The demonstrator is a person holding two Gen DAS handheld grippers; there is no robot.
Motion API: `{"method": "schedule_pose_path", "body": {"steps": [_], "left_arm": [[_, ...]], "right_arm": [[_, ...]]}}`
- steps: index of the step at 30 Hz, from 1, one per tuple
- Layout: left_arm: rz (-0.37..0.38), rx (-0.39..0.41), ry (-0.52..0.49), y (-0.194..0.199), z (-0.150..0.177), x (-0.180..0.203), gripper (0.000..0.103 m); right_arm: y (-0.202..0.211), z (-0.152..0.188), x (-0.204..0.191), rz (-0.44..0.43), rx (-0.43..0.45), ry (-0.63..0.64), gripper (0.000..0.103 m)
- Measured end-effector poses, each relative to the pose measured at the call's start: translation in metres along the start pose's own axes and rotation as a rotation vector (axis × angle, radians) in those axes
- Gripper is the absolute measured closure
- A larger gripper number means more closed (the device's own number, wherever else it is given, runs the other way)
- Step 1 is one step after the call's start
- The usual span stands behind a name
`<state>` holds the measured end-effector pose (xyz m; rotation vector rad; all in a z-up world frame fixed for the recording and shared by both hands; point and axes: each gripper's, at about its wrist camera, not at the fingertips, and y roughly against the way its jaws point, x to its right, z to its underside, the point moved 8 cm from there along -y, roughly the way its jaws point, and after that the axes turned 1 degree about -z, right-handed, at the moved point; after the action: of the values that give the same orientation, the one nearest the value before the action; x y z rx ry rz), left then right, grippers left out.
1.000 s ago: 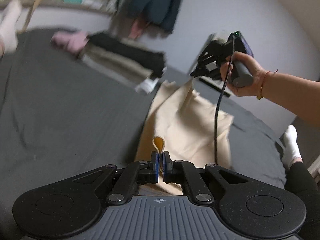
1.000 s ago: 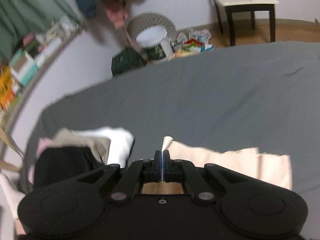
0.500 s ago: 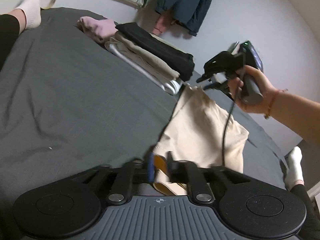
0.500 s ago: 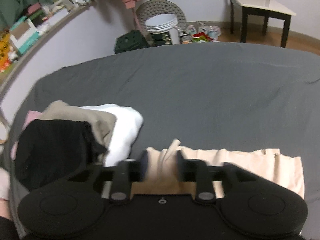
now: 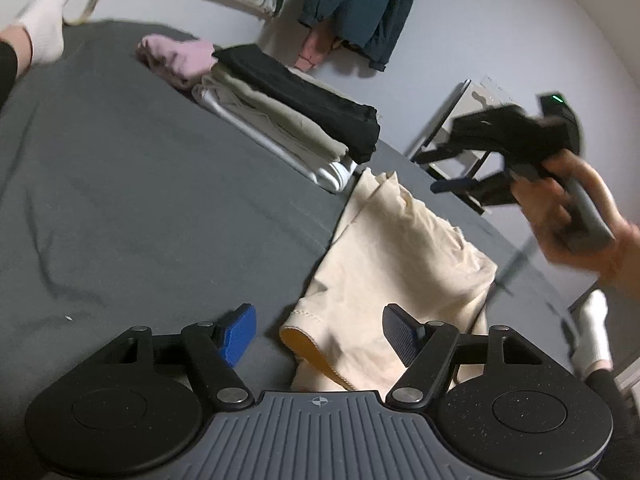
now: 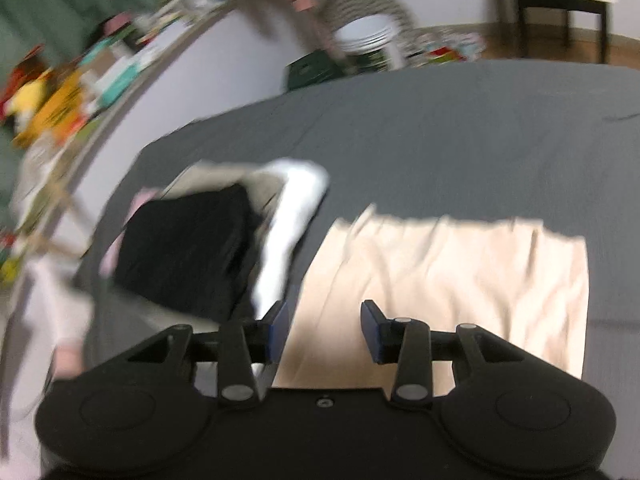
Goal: Fold clothes
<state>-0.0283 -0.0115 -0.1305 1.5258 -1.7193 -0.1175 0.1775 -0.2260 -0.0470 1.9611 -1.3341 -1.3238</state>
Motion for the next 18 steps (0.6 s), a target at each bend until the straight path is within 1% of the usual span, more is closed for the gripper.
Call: {"method": "schedule_pose_path", "body": {"steps": [2, 4, 5, 7, 8, 9, 10, 11, 12, 13, 15, 18], "left_arm": [[0.018, -0.010, 0.023, -0.001, -0.001, -0.003, 0.032], [0.036, -0.021, 0.036, -0.001, -0.001, -0.005, 0.032], [0.043, -0.030, 0.036, -0.002, -0.002, -0.005, 0.035], [0.058, -0.057, 0.037, -0.004, -0.002, -0.005, 0.045], [0.062, -0.069, 0.047, -0.005, -0.001, -0.006, 0.047], [0.065, -0.074, 0.055, -0.005, 0.000, -0.006, 0.047], [0.068, -0.076, 0.059, -0.005, 0.000, -0.007, 0.048], [0.070, -0.079, 0.062, -0.006, 0.000, -0.007, 0.055], [0.071, -0.084, 0.060, -0.006, 0.000, -0.006, 0.058], [0.074, -0.090, 0.056, -0.007, 0.000, -0.006, 0.061], [0.072, -0.095, 0.054, -0.008, 0.000, -0.006, 0.061], [0.075, -0.103, 0.084, -0.008, 0.000, -0.010, 0.061]], "right_arm": [[0.021, 0.026, -0.012, -0.051, -0.029, 0.093, 0.064], [0.052, 0.058, -0.025, -0.104, -0.036, 0.196, 0.063], [0.068, 0.072, -0.031, -0.123, -0.032, 0.242, 0.061], [0.102, 0.099, -0.044, -0.146, -0.008, 0.340, 0.055], [0.118, 0.112, -0.049, -0.135, 0.017, 0.386, 0.045], [0.132, 0.125, -0.054, -0.106, 0.039, 0.429, 0.038], [0.141, 0.137, -0.058, -0.064, 0.055, 0.468, 0.038], [0.145, 0.149, -0.060, -0.008, 0.061, 0.505, 0.038], [0.144, 0.162, -0.061, 0.051, 0.050, 0.540, 0.039], [0.142, 0.176, -0.063, 0.107, 0.038, 0.579, 0.039], [0.132, 0.203, -0.070, 0.207, 0.026, 0.698, 0.039], [0.108, 0.239, -0.076, 0.352, 0.021, 0.871, 0.041]]}}
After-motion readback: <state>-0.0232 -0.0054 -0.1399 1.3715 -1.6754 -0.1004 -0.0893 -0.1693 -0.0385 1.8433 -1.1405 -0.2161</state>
